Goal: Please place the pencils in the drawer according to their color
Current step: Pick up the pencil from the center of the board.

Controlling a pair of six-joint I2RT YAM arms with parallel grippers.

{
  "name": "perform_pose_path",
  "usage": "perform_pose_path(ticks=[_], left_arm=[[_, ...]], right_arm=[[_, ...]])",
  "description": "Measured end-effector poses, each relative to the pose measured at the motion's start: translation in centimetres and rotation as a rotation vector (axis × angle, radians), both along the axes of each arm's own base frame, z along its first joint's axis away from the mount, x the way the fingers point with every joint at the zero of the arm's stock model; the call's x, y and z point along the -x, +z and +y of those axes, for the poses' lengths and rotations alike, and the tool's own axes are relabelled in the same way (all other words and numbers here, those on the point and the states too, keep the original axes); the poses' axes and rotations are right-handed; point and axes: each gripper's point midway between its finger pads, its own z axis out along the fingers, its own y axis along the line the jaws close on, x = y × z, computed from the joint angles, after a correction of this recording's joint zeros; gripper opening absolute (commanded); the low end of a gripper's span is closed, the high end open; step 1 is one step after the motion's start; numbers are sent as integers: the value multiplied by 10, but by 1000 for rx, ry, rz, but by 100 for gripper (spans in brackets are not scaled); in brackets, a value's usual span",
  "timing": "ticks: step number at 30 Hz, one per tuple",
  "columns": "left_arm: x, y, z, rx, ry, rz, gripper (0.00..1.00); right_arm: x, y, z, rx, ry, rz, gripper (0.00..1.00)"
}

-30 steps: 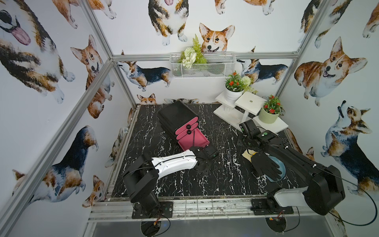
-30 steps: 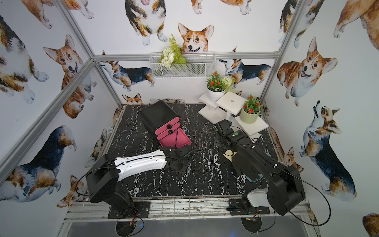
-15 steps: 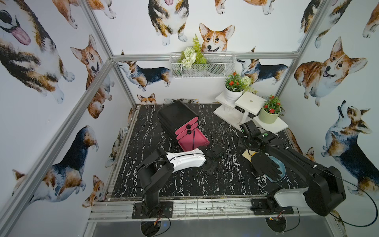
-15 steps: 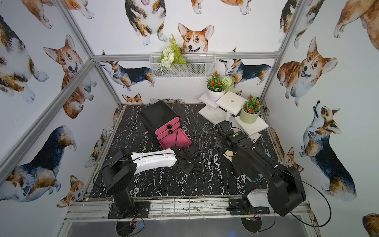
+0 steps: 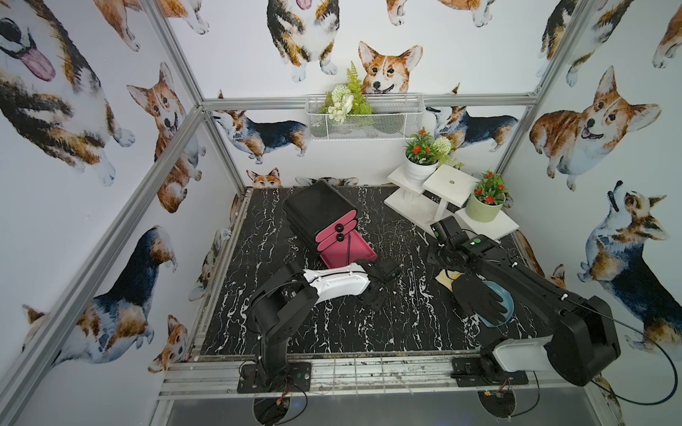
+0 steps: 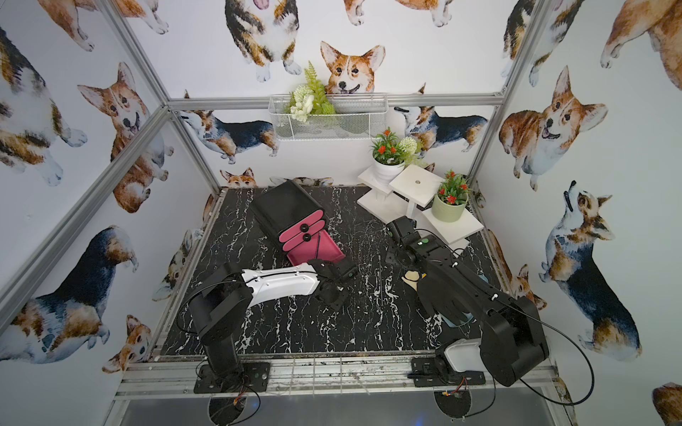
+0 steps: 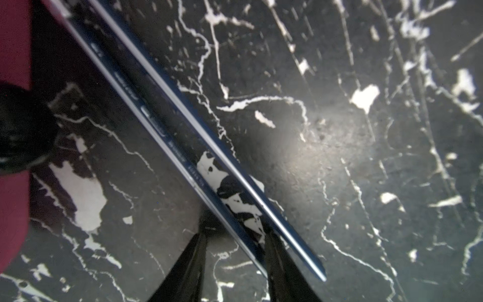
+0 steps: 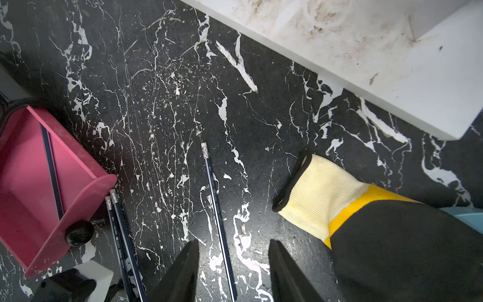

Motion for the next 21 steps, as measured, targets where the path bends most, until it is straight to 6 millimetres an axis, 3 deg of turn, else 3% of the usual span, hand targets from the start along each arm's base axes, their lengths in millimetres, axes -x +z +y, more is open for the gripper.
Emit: perform_pose_path(ticks=[8, 14, 21], left_arm=[[-4, -3, 3, 25, 27, 47, 22], [-6, -3, 5, 11, 37, 65, 0], [-7, -3, 5, -2, 38, 62, 0]], right_arm=[[-1, 6, 3, -19, 6, -9, 48], [-2, 12, 4, -32, 8, -26, 49], [-1, 16, 4, -37, 8, -36, 49]])
